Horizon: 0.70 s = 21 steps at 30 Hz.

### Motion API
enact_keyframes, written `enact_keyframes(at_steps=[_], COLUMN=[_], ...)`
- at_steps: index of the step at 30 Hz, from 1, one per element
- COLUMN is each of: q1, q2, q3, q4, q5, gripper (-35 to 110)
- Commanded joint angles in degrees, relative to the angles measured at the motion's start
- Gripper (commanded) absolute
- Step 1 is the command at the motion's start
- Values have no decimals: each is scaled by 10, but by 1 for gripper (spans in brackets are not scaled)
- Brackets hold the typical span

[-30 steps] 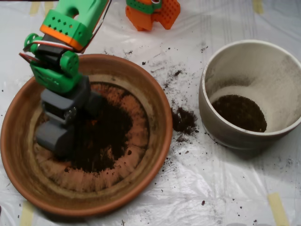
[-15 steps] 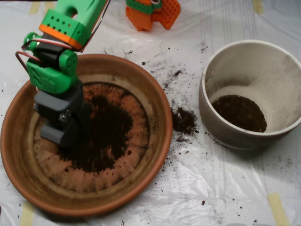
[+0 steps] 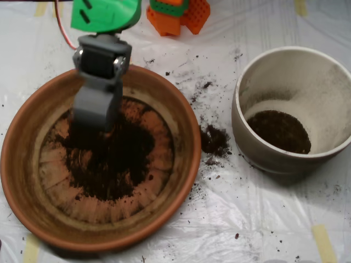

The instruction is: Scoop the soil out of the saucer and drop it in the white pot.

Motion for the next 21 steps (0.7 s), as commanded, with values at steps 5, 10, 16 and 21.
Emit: enact_keyframes(at_steps=[5,10,16,21], q1=[-106,-192,-297,-387], q2=[144,158,131,68], q3=[-103,-171,-257,-337], q4=[141,211,275,328], q5=[12,21,15,0], gripper=[-1,-1,-1,-1])
